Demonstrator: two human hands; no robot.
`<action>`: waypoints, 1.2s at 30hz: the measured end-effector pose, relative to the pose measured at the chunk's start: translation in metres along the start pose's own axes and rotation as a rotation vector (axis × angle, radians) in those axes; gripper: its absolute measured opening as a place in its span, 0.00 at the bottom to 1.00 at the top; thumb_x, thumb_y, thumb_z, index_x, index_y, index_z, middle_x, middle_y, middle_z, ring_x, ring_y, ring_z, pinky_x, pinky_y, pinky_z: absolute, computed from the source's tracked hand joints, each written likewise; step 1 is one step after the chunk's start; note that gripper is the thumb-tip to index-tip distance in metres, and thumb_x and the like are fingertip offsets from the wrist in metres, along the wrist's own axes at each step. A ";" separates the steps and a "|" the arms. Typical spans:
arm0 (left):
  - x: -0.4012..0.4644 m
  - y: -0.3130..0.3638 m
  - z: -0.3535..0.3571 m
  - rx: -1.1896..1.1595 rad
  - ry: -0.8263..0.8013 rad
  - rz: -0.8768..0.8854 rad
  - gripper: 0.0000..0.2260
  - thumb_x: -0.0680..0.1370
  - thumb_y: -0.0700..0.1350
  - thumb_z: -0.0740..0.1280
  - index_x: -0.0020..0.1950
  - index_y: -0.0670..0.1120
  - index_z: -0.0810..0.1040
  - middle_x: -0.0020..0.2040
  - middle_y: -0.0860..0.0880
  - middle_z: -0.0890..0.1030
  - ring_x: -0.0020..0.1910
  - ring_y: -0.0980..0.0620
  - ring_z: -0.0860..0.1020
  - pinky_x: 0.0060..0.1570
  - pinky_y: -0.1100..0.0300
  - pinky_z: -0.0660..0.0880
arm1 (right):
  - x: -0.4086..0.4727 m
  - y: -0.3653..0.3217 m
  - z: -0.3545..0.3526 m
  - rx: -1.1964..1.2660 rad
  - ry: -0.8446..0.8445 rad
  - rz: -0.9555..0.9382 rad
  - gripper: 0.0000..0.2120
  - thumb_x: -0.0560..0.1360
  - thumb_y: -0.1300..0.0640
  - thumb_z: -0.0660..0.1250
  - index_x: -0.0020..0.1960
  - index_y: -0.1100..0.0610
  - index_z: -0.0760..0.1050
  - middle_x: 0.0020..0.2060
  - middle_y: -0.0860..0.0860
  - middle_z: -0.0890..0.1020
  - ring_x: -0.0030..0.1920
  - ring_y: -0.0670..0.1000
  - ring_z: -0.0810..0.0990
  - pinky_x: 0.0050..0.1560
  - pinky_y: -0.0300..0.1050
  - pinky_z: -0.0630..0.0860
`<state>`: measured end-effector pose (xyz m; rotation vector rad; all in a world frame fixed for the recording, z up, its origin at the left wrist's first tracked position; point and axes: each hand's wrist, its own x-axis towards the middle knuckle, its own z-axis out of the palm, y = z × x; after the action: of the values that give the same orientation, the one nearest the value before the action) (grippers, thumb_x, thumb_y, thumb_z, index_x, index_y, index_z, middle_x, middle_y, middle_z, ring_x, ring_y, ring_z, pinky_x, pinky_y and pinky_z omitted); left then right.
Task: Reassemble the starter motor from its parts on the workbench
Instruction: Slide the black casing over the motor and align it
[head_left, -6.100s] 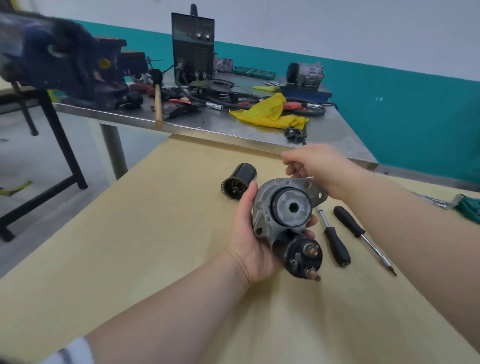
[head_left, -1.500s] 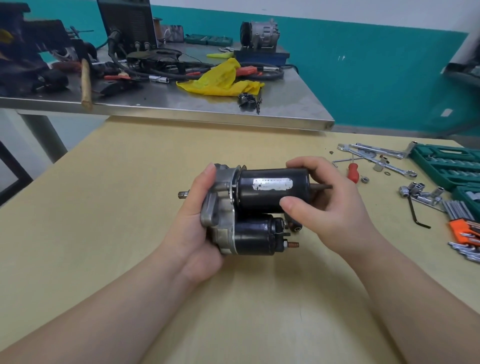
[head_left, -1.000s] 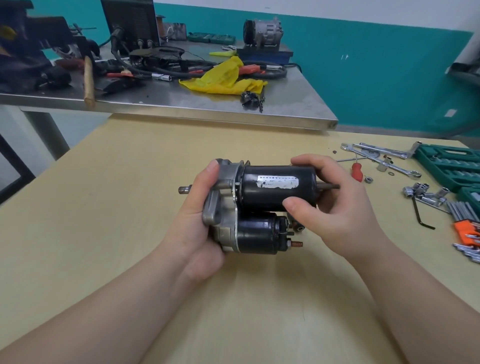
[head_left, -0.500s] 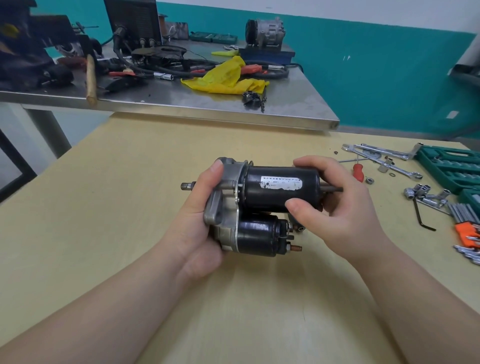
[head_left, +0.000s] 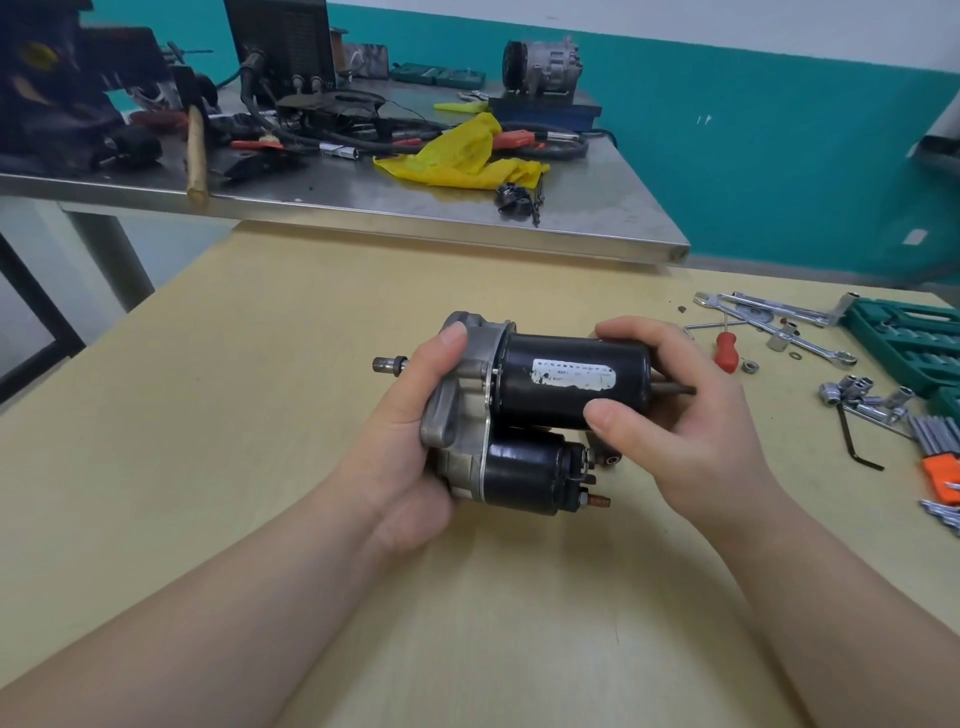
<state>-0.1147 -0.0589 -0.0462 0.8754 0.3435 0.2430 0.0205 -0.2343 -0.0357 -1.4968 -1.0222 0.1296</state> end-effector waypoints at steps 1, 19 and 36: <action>0.000 0.000 -0.001 -0.001 -0.003 0.003 0.26 0.70 0.66 0.75 0.60 0.51 0.89 0.61 0.45 0.88 0.60 0.43 0.87 0.53 0.46 0.84 | 0.000 0.000 0.000 0.005 0.001 0.000 0.24 0.69 0.48 0.77 0.65 0.41 0.79 0.54 0.45 0.85 0.51 0.50 0.85 0.51 0.44 0.83; 0.000 -0.002 -0.004 -0.048 -0.052 -0.031 0.34 0.66 0.66 0.80 0.67 0.50 0.86 0.66 0.43 0.85 0.64 0.41 0.85 0.60 0.43 0.82 | -0.005 -0.008 0.007 -0.058 0.014 -0.074 0.25 0.71 0.48 0.76 0.67 0.42 0.77 0.56 0.40 0.83 0.53 0.50 0.85 0.50 0.39 0.82; 0.004 -0.002 -0.010 -0.149 -0.145 -0.103 0.34 0.65 0.64 0.82 0.65 0.48 0.86 0.66 0.43 0.85 0.64 0.41 0.84 0.63 0.43 0.81 | -0.005 -0.016 0.003 -0.068 -0.036 -0.021 0.28 0.67 0.45 0.80 0.66 0.39 0.79 0.56 0.43 0.84 0.53 0.52 0.86 0.51 0.44 0.84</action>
<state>-0.1144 -0.0517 -0.0546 0.7214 0.2314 0.1074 0.0075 -0.2374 -0.0256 -1.5496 -1.0806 0.1084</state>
